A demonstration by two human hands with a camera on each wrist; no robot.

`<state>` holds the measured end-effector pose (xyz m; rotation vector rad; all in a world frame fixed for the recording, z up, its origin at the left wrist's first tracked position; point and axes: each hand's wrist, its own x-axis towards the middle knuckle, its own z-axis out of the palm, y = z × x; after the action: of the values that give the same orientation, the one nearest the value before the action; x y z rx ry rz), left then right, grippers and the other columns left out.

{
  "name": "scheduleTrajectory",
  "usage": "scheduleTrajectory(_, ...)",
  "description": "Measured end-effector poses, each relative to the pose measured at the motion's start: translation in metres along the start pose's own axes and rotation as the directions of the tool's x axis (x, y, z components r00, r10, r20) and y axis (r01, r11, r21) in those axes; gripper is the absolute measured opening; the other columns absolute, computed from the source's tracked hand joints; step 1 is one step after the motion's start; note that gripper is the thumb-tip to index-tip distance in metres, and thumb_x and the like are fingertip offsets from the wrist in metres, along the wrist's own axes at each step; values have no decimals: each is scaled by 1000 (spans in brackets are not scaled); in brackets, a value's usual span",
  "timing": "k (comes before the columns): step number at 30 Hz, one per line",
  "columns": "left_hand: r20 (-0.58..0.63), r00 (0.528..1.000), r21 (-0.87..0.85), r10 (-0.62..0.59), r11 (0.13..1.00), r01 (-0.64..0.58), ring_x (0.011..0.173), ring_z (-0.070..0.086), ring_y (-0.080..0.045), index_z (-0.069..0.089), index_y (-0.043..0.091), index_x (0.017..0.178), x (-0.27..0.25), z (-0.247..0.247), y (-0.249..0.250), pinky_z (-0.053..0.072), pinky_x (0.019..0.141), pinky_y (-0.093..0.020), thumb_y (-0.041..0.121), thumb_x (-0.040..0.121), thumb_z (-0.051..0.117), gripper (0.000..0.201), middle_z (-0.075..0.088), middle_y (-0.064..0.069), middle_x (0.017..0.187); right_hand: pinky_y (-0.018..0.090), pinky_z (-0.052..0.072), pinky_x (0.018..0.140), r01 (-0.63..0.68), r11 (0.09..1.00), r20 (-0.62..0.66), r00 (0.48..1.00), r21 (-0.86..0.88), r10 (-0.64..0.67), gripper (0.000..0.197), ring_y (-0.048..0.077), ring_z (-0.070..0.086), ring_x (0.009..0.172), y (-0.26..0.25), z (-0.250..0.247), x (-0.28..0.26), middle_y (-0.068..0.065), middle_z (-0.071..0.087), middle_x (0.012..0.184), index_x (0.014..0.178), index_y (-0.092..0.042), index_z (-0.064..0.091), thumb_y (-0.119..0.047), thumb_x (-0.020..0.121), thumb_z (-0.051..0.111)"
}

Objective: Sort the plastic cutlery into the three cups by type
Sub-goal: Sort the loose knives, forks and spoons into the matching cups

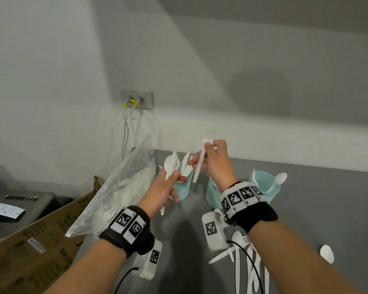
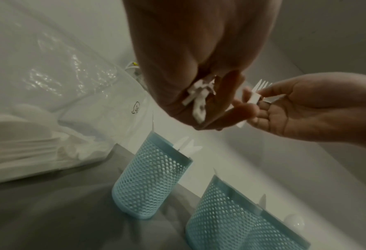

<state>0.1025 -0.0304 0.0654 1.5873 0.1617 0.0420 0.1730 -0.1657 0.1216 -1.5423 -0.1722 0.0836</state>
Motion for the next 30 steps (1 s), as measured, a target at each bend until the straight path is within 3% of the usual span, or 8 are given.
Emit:
scheduleTrajectory(3,17,1000,-2,17,1000,-17,45,32,-5,48,22,101,-1,5,0,26,38,-15,32,100,42,12,50,0,76,26,41,50,-20,995,4,1000,-96,20,20,11,45,44,2,-7,-7,-1,45,57,106,-10,41,-29,99,43)
scheduleTrajectory(7,77,997,-32,16,999,-13,45,28,-3,46,19,110,-3,15,3,23,38,-15,30,100,43,15,34,3,67,15,29,44,-51,971,188,977,-234,97,36,1,37,35,6,-12,-27,-12,43,42,63,-21,48,-42,91,56)
scheduleTrajectory(9,103,995,-53,-9,998,15,45,27,-4,44,16,114,-3,19,5,21,39,-17,27,100,44,18,34,3,67,17,28,47,-25,956,187,979,-293,82,45,1,34,36,14,-16,-29,-11,41,45,57,-18,43,-48,89,57)
scheduleTrajectory(17,163,986,-115,-31,992,50,48,28,-7,43,19,94,-1,42,13,19,43,-18,39,99,41,21,46,6,68,13,30,45,-18,956,104,993,-291,50,29,-3,43,35,11,-41,-25,-17,48,41,68,-20,50,-34,90,61)
scheduleTrajectory(20,119,993,-79,-13,997,23,45,31,-9,45,18,93,5,48,14,21,42,-18,37,100,38,21,50,3,71,13,35,42,29,983,-36,999,-183,-36,25,-4,44,36,0,-56,-12,-4,60,69,74,-15,48,-27,94,56)
scheduleTrajectory(22,88,996,-56,-6,998,11,43,30,-9,48,17,99,10,48,11,22,39,-18,36,101,37,21,49,0,74,15,33,53,91,981,-167,979,-172,-120,22,-4,45,43,-10,-70,-2,3,60,80,78,-12,49,-27,95,54)
scheduleTrajectory(26,38,999,31,17,999,-18,40,26,-7,56,18,106,18,48,6,22,37,-18,38,100,37,27,38,3,59,26,34,66,135,922,-228,946,-364,-229,21,9,46,67,-10,-90,7,0,54,79,79,-13,50,-27,94,53)
scheduleTrajectory(30,40,999,6,18,1000,-18,39,22,-5,54,19,98,19,55,7,18,36,-17,32,99,43,17,28,8,52,30,35,62,14,806,-105,990,-591,-94,22,15,43,62,24,-92,9,-5,47,68,79,-16,50,-32,95,51)
